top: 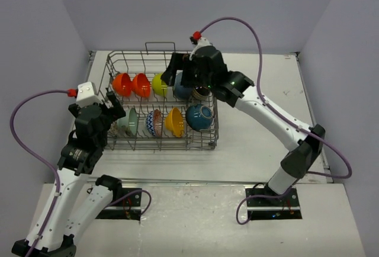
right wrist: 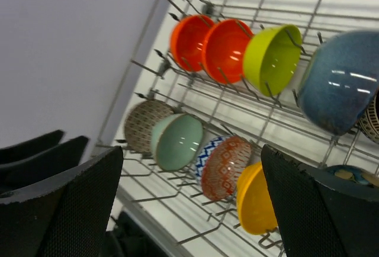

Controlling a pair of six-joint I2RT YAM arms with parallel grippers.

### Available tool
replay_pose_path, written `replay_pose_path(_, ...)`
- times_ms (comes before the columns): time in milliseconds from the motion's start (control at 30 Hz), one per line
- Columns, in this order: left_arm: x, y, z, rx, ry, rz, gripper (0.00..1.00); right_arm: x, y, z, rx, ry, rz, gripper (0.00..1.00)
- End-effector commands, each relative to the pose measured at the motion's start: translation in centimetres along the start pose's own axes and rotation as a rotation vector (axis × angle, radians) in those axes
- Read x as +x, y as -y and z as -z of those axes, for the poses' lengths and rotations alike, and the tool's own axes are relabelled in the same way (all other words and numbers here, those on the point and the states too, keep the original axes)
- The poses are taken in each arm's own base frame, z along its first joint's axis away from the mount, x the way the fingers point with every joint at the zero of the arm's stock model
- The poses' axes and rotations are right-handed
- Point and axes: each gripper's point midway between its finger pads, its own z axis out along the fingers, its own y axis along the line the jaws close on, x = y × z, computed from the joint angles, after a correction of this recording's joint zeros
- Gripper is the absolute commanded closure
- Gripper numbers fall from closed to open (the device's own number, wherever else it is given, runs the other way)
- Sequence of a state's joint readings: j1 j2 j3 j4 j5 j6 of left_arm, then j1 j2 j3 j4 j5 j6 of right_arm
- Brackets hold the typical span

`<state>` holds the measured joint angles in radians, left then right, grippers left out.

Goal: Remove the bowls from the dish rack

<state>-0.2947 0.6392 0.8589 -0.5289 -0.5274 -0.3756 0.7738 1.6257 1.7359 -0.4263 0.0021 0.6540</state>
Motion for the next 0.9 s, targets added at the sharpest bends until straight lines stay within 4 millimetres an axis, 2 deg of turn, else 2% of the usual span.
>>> replay_pose_path(0,-0.9,0.2,-0.1,0.01,0.037,0.034,0.0,2.3,1.8,-1.4,0.173,-0.021,0.075,0.02)
replay_pose_path(33,-0.9,0.3,0.0,0.011,0.038,0.035,0.0,3.9,2.2,-2.3,0.206,-0.041,0.091,0.04)
replay_pose_path(100,-1.0,0.2,0.0,0.011,0.042,0.037,0.0,5.3,2.6,-3.1,0.229,-0.058,0.1,0.09)
replay_pose_path(133,-1.1,0.2,0.1,0.011,0.045,0.039,0.0,6.8,3.0,-3.7,0.247,-0.084,0.109,0.11)
replay_pose_path(233,-1.1,0.3,0.1,0.015,0.044,0.038,0.0,9.1,4.2,-4.3,0.281,-0.144,0.118,0.19)
replay_pose_path(333,-0.9,0.5,0.0,0.026,0.038,0.036,0.0,10.8,5.1,-4.0,0.3,-0.182,0.123,0.27)
replay_pose_path(367,-1.0,0.6,0.0,0.028,0.039,0.035,0.0,10.6,4.7,-3.8,0.28,-0.169,0.116,0.35)
replay_pose_path(400,-1.0,0.5,0.1,0.028,0.04,0.036,0.0,11.2,4.6,-3.8,0.261,-0.189,0.106,0.39)
replay_pose_path(600,-1.1,0.3,0.3,0.022,0.049,0.041,0.0,14.5,5.6,-3.9,0.269,-0.299,0.08,0.47)
replay_pose_path(733,-1.1,0.3,0.4,0.023,0.049,0.043,0.0,15.5,6.5,-3.9,0.291,-0.316,0.074,0.54)
replay_pose_path(867,-1.1,0.3,0.4,0.026,0.049,0.043,0.0,16.6,6.2,-4.2,0.268,-0.355,0.053,0.55)
